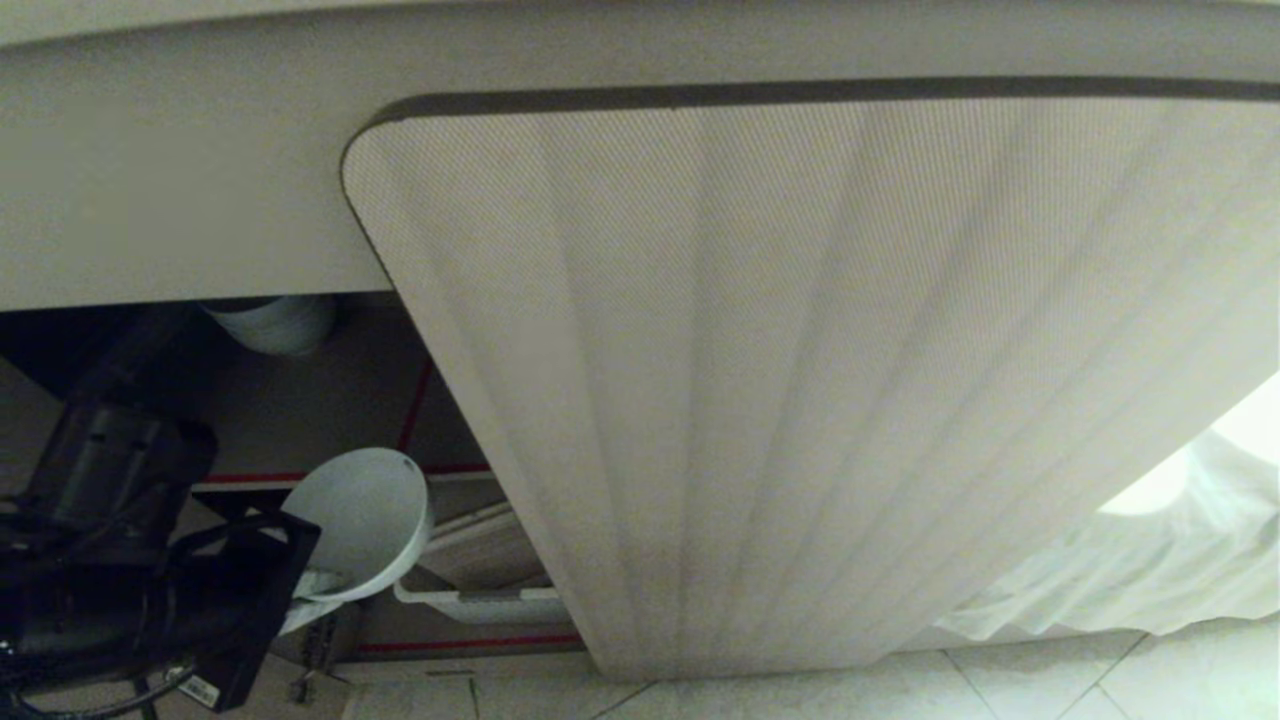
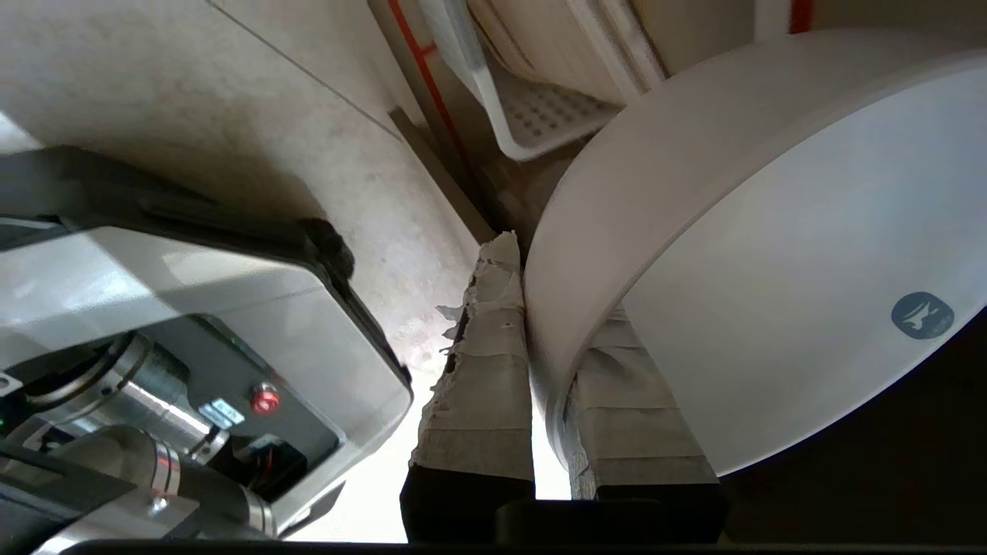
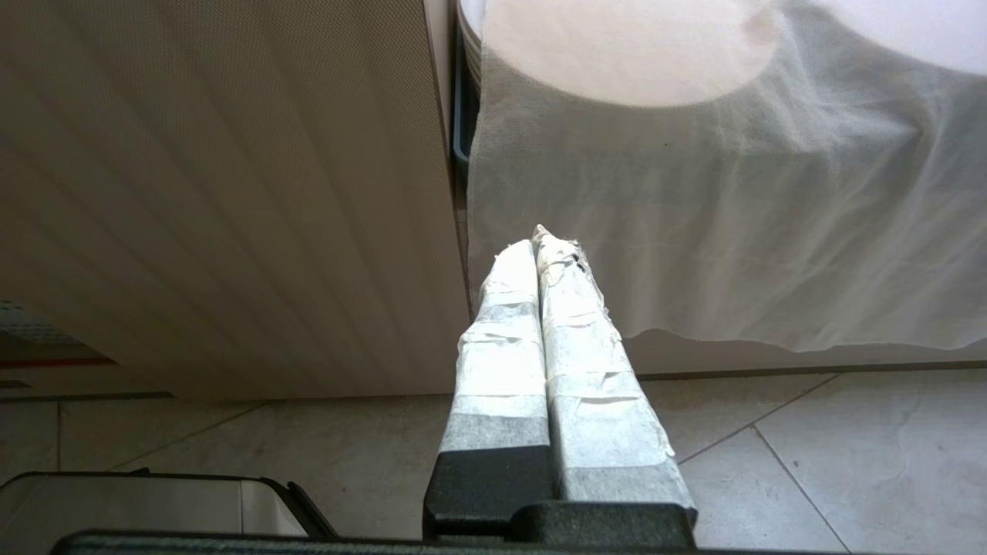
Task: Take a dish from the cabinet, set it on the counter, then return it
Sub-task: Put it back into the cabinet
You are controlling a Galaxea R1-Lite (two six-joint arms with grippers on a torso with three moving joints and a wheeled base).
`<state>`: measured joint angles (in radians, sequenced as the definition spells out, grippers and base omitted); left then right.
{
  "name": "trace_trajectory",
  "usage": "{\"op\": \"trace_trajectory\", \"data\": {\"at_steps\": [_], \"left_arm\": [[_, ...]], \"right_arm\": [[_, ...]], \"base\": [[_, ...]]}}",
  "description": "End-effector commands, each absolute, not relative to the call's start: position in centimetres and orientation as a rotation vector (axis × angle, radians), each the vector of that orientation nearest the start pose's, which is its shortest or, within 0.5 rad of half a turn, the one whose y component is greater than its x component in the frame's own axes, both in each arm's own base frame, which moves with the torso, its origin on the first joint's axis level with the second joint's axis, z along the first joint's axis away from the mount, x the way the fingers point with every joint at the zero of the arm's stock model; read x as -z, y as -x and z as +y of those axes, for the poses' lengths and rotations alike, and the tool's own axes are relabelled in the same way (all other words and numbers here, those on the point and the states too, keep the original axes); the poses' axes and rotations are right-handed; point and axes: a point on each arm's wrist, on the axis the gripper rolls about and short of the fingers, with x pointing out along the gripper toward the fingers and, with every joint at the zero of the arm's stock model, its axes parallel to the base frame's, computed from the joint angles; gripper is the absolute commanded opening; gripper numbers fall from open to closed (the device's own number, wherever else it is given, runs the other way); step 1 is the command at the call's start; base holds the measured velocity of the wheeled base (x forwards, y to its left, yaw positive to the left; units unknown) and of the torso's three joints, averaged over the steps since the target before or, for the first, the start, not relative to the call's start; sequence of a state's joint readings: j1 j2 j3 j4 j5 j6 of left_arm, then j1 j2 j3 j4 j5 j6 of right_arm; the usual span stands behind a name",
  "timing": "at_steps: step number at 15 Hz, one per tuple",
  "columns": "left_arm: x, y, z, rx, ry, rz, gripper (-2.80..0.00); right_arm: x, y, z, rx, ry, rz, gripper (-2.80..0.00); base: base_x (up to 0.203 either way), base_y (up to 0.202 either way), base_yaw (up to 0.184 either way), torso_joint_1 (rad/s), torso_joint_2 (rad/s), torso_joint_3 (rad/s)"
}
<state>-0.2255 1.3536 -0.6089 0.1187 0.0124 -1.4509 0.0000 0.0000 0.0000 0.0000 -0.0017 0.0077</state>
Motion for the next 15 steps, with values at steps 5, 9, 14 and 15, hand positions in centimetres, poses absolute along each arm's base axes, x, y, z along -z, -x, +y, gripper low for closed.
{"op": "trace_trajectory", "data": {"at_steps": [5,9,14,15], "left_arm": [[-14.5,-19.4,-4.3,-0.48,1.287,0.785,-2.8],[-14.4,-20.1,-4.5,-0.479,1.307,0.75,-2.8],[-14.5,-20.9,-4.6,-0.487,1.308,0.72,-2.8],[-14.6,-21.0,-4.6,-0.486,1.311,0.714,-2.8]], "right_arm": [[-7.5,2.3,0.0,0.001,-0.008,0.0,-2.8],[-7.5,2.3,0.0,0.002,-0.008,0.0,-2.8],[-7.5,2.3,0.0,0.001,-0.008,0.0,-2.8],[-7.5,2.3,0.0,0.002,-0.008,0.0,-2.8]], "base": [[0.0,0.0,0.0,0.0,0.0,0.0],[0.0,0.0,0.0,0.0,0.0,0.0],[0.0,0.0,0.0,0.0,0.0,0.0],[0.0,0.0,0.0,0.0,0.0,0.0]]}}
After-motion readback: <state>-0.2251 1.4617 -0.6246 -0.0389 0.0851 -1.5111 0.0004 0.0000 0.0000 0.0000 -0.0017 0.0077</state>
